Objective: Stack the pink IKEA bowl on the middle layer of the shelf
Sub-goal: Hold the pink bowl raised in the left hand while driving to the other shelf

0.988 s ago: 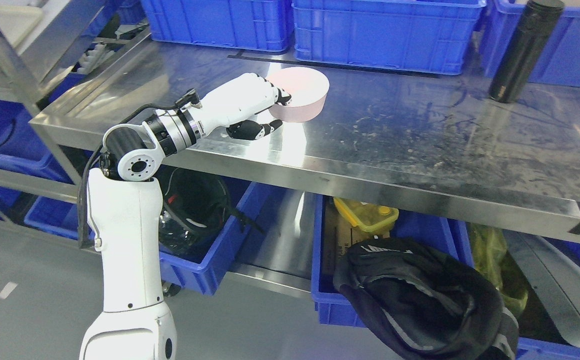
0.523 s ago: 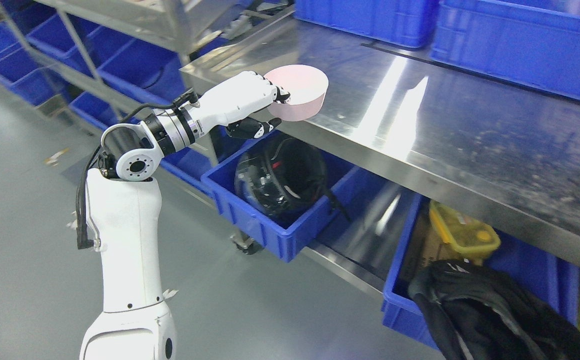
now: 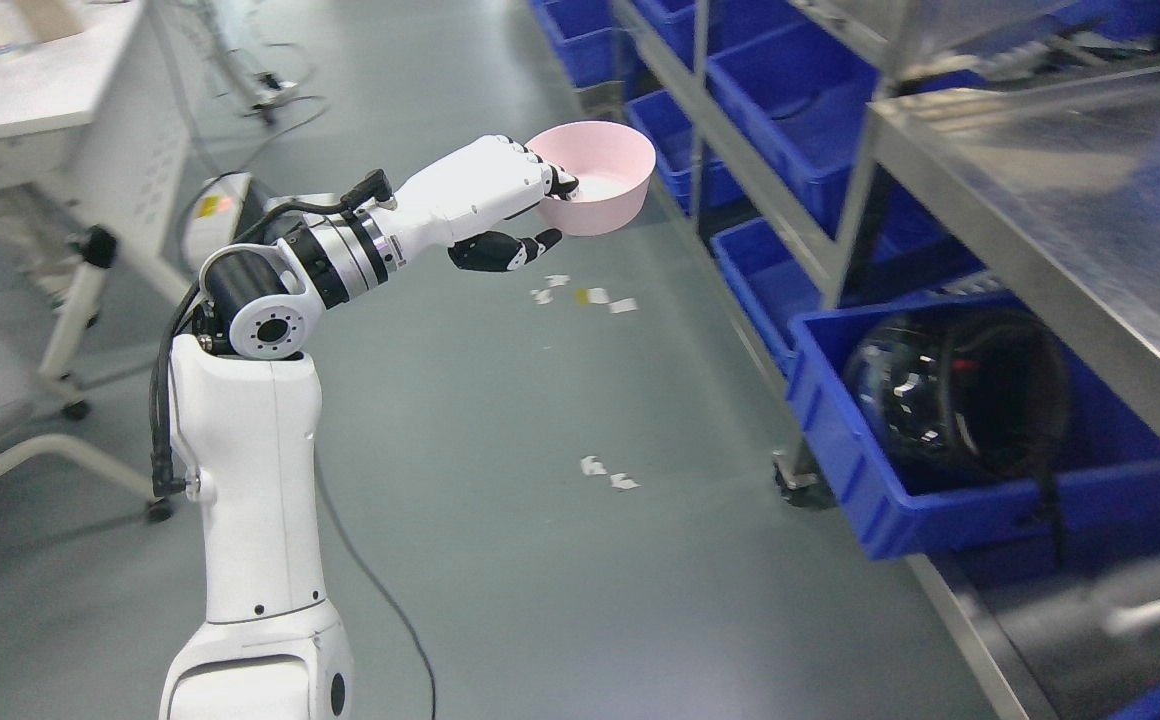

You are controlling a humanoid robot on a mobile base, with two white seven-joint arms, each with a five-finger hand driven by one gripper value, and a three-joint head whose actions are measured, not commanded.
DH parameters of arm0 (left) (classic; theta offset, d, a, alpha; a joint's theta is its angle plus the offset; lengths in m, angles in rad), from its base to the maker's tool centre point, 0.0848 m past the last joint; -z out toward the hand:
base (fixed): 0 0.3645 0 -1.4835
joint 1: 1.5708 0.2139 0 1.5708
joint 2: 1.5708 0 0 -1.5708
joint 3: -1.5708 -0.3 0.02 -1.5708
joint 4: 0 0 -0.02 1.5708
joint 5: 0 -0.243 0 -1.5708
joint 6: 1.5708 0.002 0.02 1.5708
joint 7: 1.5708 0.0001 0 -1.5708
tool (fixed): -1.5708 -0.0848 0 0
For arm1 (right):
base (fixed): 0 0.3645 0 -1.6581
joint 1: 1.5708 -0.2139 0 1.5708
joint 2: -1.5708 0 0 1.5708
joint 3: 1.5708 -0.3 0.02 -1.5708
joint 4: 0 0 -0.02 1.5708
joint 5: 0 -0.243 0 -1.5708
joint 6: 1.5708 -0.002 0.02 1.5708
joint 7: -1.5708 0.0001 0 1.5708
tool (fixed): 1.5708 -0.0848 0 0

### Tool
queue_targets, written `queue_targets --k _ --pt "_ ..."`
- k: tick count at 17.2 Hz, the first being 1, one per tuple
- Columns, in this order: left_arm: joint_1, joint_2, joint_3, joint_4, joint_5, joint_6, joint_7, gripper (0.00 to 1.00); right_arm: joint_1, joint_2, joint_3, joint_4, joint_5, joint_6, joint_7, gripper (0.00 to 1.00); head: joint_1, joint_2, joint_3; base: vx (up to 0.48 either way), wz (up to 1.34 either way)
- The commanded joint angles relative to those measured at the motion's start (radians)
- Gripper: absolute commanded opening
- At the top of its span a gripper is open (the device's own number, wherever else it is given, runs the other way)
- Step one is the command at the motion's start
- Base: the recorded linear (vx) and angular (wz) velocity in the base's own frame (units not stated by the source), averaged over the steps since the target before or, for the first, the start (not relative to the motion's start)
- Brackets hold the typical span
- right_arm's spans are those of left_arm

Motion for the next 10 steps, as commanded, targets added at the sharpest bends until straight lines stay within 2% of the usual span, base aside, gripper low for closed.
queue_targets --k 1,5,10 --pt "-0.002 0.017 0.001 -0.002 0.0 0.0 0.0 0.01 0.023 -0.017 0.0 -0.017 0.0 0.0 0.004 1.0 0.0 0.0 0.0 -0.036 1.26" --pt "0.011 0.017 -0.028 -0.002 0.018 0.0 0.0 0.01 0.023 -0.017 -0.001 -0.017 0.0 0.0 0.004 1.0 0.0 0.0 0.0 0.033 0.93" --pt "0.018 0.017 -0.051 0.0 0.02 0.0 0.005 0.01 0.023 -0.017 0.0 -0.017 0.0 0.0 0.004 1.0 0.0 0.0 0.0 0.124 0.24"
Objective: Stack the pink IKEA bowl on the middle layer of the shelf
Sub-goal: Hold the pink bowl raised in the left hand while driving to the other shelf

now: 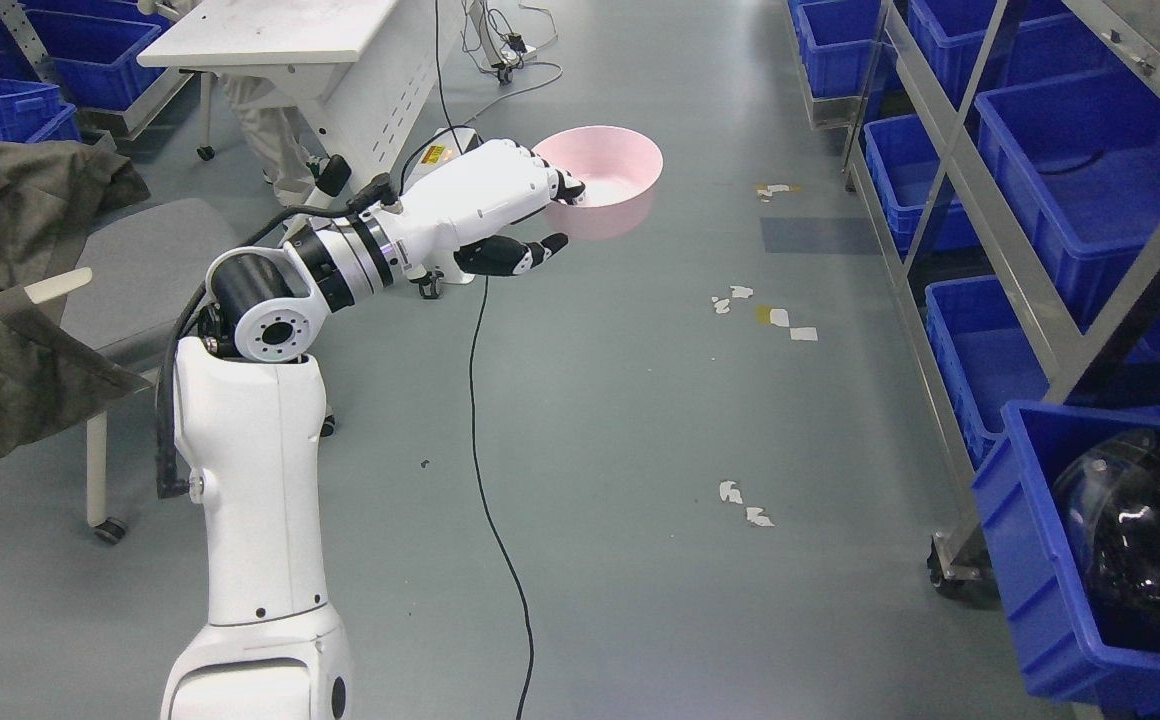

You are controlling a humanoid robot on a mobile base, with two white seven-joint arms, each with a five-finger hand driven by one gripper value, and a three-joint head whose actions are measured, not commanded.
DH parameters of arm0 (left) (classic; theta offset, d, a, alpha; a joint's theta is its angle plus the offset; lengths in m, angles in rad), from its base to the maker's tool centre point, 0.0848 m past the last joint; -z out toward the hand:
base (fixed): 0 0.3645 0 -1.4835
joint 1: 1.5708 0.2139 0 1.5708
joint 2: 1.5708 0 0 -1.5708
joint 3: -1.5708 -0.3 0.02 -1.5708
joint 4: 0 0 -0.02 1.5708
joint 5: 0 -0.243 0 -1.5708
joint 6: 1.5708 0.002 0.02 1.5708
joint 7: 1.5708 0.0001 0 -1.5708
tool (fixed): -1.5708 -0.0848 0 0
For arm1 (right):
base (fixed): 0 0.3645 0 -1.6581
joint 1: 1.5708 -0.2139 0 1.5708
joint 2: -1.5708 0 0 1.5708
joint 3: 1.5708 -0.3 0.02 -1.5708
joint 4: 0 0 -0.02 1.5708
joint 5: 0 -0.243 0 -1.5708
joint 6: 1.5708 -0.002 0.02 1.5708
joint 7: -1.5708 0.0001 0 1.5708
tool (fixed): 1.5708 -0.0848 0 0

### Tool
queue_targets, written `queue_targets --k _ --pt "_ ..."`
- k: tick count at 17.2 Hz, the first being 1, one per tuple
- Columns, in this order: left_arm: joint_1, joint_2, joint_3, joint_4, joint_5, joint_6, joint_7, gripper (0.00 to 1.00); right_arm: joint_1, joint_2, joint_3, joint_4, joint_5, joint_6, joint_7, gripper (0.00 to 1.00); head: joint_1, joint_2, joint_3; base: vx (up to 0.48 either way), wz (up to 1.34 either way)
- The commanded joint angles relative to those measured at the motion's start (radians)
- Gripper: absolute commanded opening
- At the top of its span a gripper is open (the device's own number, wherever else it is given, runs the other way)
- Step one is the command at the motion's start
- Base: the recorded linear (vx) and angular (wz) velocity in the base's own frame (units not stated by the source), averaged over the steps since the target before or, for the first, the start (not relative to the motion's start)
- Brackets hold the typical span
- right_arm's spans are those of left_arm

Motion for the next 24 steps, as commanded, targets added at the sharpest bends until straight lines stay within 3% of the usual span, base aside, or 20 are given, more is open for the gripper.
queue_targets --k 1,12,24 --pt "0.007 0.018 -0.035 0.001 0.006 0.0 0.002 0.01 0.023 -0.017 0.0 -0.017 0.0 0.0 0.001 1.0 0.0 0.0 0.0 0.19 0.13" --pt "0.009 0.018 -0.165 0.004 0.029 0.0 0.036 0.01 0.023 -0.017 0.0 -0.017 0.0 0.0 0.001 1.0 0.0 0.0 0.0 0.284 0.02" --pt "0.041 0.018 -0.194 0.003 0.029 0.0 0.036 0.01 0.023 -0.017 0.0 -0.017 0.0 0.0 0.001 1.0 0.0 0.0 0.0 0.328 0.0"
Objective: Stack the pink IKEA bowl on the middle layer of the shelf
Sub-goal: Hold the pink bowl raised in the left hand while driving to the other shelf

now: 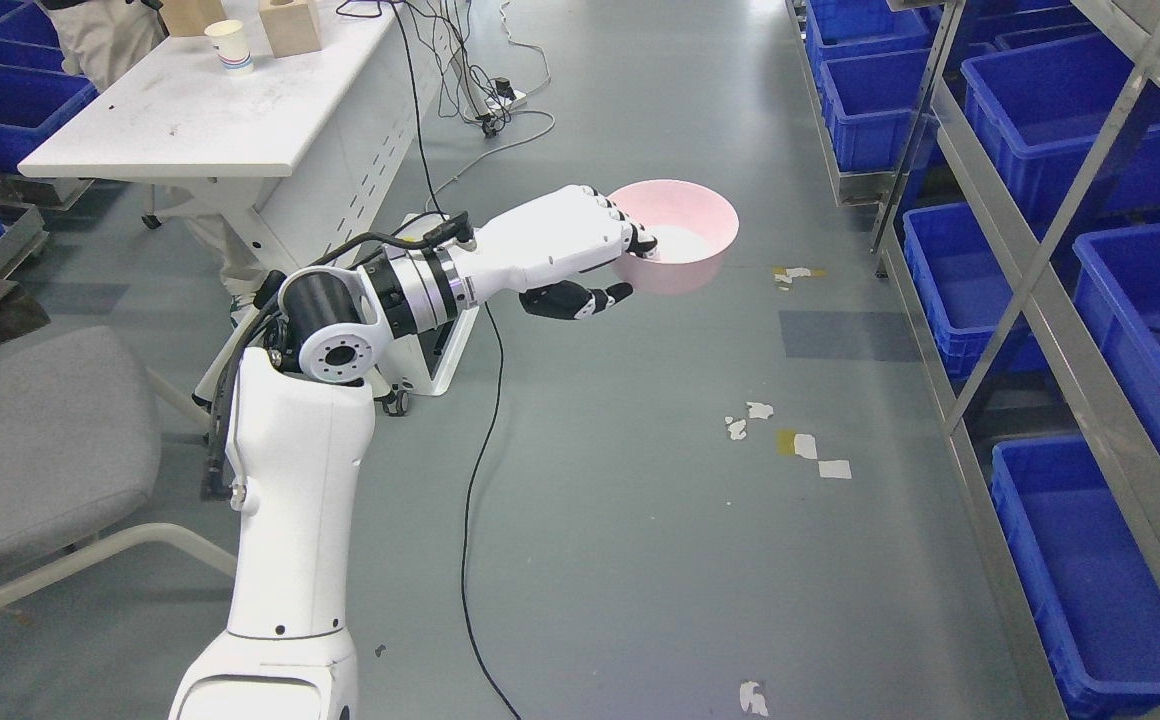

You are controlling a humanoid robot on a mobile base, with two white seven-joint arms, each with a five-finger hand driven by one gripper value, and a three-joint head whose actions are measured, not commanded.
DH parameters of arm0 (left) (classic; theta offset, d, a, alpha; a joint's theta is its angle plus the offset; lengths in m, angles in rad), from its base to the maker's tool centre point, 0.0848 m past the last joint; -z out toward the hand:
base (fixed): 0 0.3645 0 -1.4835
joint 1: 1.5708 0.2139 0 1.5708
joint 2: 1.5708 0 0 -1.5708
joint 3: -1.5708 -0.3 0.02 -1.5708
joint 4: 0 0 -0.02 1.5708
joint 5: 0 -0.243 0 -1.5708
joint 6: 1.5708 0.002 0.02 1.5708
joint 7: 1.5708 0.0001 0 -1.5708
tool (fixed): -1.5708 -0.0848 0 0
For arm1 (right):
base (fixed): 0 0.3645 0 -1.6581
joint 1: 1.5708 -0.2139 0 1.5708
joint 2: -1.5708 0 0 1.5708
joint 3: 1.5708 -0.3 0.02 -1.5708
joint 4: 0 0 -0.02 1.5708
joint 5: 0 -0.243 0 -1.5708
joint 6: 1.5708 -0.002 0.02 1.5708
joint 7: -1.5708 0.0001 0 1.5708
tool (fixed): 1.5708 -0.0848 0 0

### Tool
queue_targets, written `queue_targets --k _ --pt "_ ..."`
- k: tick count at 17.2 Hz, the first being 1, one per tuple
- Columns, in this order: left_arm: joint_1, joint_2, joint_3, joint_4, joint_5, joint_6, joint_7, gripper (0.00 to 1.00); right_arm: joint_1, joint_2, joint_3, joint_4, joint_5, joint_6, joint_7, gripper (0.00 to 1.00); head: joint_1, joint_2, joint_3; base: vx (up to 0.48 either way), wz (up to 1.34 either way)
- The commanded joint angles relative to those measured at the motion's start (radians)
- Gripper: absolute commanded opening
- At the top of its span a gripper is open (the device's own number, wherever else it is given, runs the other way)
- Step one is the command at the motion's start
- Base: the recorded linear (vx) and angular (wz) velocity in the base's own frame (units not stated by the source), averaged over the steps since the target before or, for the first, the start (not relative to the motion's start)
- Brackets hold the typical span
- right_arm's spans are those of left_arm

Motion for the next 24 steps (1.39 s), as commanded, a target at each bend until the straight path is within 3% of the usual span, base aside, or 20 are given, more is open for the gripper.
queue_targets --k 1,20,24 --pt "0.008 0.018 -0.042 0.0 0.001 0.0 0.002 0.01 0.023 -0.017 0.0 -0.017 0.0 0.0 0.0 1.0 0.0 0.0 0.0 0.311 0.0" --pt "0.006 0.018 -0.113 -0.003 0.005 0.0 0.022 0.01 0.023 -0.017 0.0 -0.017 0.0 0.0 0.0 1.0 0.0 0.0 0.0 0.326 0.0" --pt "-0.047 0.018 -0.134 -0.003 0.044 0.0 0.022 0.01 0.023 -0.017 0.0 -0.017 0.0 0.0 0.0 1.0 0.0 0.0 0.0 0.324 0.0"
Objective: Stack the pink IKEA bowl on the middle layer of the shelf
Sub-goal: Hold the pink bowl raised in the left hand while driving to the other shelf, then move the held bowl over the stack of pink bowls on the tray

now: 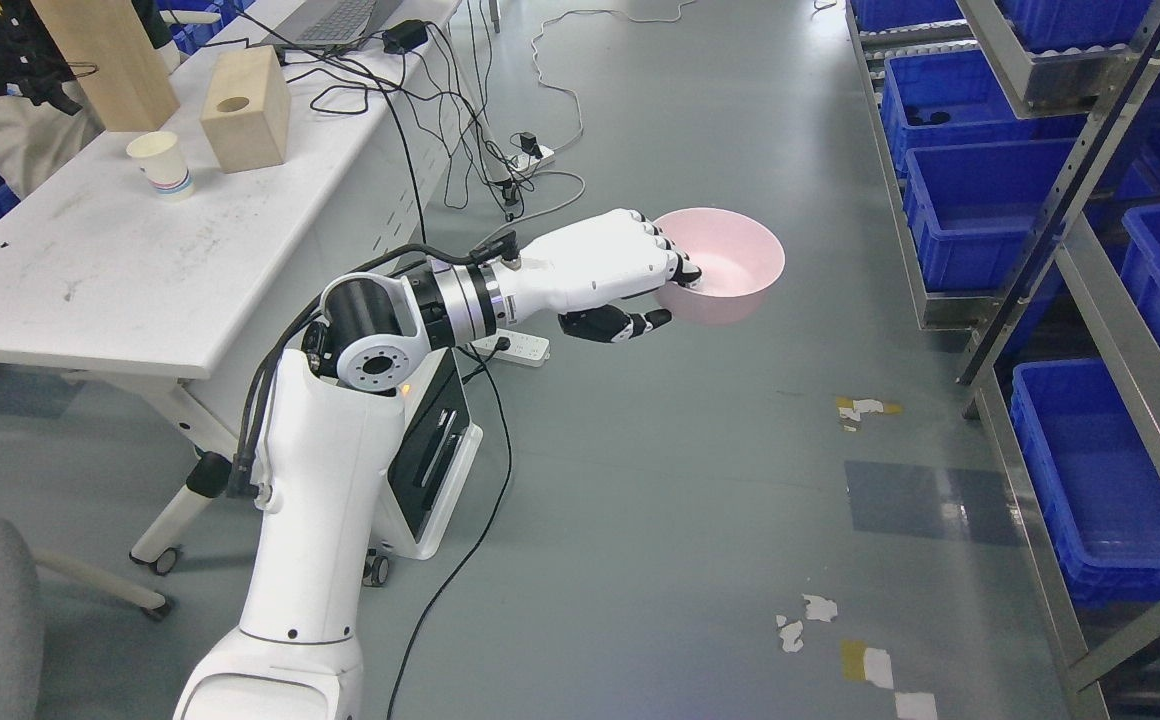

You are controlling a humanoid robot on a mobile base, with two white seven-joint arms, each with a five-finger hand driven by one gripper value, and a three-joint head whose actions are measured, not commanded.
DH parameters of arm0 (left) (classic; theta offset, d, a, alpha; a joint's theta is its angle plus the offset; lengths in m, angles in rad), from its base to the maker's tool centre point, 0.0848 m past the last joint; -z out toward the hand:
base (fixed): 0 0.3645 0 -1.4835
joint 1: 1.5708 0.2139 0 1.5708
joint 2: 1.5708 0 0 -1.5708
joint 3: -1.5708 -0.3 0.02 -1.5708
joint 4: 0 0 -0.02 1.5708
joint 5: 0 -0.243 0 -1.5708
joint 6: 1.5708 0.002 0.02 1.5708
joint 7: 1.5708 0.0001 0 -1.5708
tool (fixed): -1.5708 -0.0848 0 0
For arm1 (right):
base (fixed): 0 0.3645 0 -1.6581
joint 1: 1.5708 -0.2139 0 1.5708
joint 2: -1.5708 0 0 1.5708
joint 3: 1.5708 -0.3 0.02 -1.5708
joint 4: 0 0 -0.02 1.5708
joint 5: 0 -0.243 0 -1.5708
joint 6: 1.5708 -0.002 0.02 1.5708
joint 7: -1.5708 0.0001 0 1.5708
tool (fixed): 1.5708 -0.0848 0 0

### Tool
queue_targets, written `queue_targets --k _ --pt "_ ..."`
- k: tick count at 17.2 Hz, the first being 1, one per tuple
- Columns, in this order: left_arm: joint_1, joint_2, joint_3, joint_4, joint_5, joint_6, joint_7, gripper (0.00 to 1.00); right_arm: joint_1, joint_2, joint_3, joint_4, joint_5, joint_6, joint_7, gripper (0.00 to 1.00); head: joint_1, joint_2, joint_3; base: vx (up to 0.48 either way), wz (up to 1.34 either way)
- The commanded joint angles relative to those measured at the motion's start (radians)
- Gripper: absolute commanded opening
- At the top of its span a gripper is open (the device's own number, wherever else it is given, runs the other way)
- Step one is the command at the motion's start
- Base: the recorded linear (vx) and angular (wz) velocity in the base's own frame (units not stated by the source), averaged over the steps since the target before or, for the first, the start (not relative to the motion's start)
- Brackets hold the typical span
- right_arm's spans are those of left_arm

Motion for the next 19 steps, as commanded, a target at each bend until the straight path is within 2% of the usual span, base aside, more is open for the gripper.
queue_targets --k 1,8,13,16,19 --pt "-0.048 0.017 -0.056 -0.001 0.037 0.0 0.002 0.01 0.023 -0.017 0.0 -0.017 0.0 0.0 -0.001 1.0 0.0 0.0 0.0 0.276 -0.01" --pt "-0.087 0.017 -0.148 -0.012 0.052 0.0 0.043 0.01 0.023 -0.017 0.0 -0.017 -0.002 0.0 -0.001 1.0 0.0 0.0 0.0 0.225 -0.51" --pt "-0.275 0.017 -0.182 -0.021 0.178 0.0 0.049 0.01 0.023 -0.017 0.0 -0.017 0.0 0.0 -0.001 1.0 0.0 0.0 0.0 0.13 -1.18" --pt "-0.292 0.017 -0.14 -0.009 0.167 0.0 0.039 0.01 0.023 -0.017 -0.001 -0.017 0.0 0.0 -0.001 1.0 0.0 0.0 0.0 0.09 -1.36" --pt "-0.324 0.017 -0.056 0.031 0.073 0.0 0.022 0.01 0.023 -0.017 0.0 -0.017 0.0 0.0 -0.001 1.0 0.0 0.0 0.0 0.092 -1.4"
